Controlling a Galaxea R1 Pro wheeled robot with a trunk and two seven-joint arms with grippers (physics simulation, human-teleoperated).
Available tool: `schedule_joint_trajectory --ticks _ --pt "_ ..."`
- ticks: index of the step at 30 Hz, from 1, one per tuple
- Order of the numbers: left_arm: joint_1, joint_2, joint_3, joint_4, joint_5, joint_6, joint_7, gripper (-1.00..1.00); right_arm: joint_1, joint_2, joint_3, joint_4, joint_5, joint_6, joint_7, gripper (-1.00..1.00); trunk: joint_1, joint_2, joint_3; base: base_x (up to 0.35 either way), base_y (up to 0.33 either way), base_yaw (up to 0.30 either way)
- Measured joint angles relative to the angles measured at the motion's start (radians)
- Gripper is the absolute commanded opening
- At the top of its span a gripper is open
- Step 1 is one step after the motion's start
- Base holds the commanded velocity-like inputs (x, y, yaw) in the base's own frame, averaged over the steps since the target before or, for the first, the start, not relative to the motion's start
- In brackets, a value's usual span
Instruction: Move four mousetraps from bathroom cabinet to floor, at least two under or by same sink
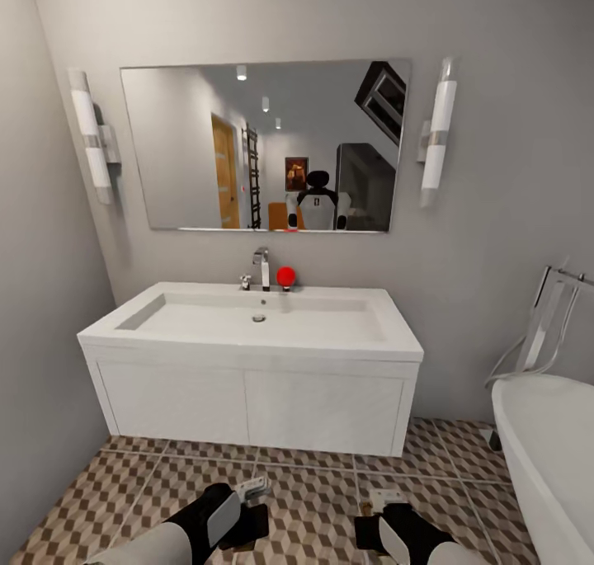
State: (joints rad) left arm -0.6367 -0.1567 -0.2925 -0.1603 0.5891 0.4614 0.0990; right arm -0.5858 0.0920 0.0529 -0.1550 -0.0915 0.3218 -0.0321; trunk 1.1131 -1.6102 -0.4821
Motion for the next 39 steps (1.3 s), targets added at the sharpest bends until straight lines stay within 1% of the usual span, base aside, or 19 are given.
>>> schedule_joint_trajectory --ticks 4,7,9,10,12,16,17,26,30,39 --pt "-0.008 0.0 0.0 -0.003 -0.002 0.001 0.0 -1.0 0.0 0.016 0.0 -0.039 0.0 0.0 0.01 -1.0 0.015 -0.028 -0.013 0.0 0.0 0.0" --pt "-0.037 0.0 0.0 -0.003 -0.013 0.002 0.0 -1.0 -0.001 0.025 0.0 -0.064 0.0 0.001 0.011 -1.0 0.027 -0.049 -0.022 0.0 0.0 0.0" --pt "-0.054 -0.001 -0.001 -0.002 -0.026 0.003 0.0 -1.0 -0.005 0.036 0.0 -0.072 0.0 0.004 0.011 -1.0 0.035 -0.063 -0.028 0.0 0.0 0.0" --pt "-0.06 -0.002 0.0 -0.001 -0.038 0.003 0.0 -1.0 -0.018 0.044 0.001 -0.075 0.0 0.008 0.009 -1.0 0.038 -0.07 -0.031 0.0 0.0 0.0" --pt "-0.063 -0.009 0.0 0.002 -0.051 0.002 0.0 -1.0 -0.044 0.053 0.002 -0.076 0.001 0.011 0.006 -1.0 0.046 -0.084 -0.038 0.0 0.0 0.0" --pt "-0.065 -0.013 -0.001 0.0 -0.068 0.001 0.001 -1.0 -0.066 0.065 0.003 -0.076 0.002 0.013 0.003 -1.0 0.061 -0.112 -0.05 0.0 0.0 0.0" --pt "-0.065 -0.014 -0.001 -0.001 -0.077 0.0 0.001 -1.0 -0.072 0.068 0.003 -0.076 0.002 0.013 0.0 -1.0 0.065 -0.119 -0.053 0.0 0.0 0.0" --pt "-0.065 -0.018 -0.002 -0.002 -0.127 0.0 0.001 -1.0 -0.094 0.075 0.003 -0.075 0.002 0.016 -0.017 -1.0 0.1 -0.182 -0.081 0.0 0.0 0.0" --pt "-0.066 -0.018 -0.002 -0.001 -0.137 0.0 0.002 -1.0 -0.096 0.076 0.004 -0.07 0.002 0.017 -0.02 -1.0 0.115 -0.21 -0.094 0.0 0.0 0.0" --pt "-0.066 -0.018 -0.002 0.006 -0.144 -0.007 0.003 -1.0 -0.097 0.077 0.005 -0.042 0.003 0.015 -0.031 -1.0 0.15 -0.273 -0.122 0.0 0.0 0.0"
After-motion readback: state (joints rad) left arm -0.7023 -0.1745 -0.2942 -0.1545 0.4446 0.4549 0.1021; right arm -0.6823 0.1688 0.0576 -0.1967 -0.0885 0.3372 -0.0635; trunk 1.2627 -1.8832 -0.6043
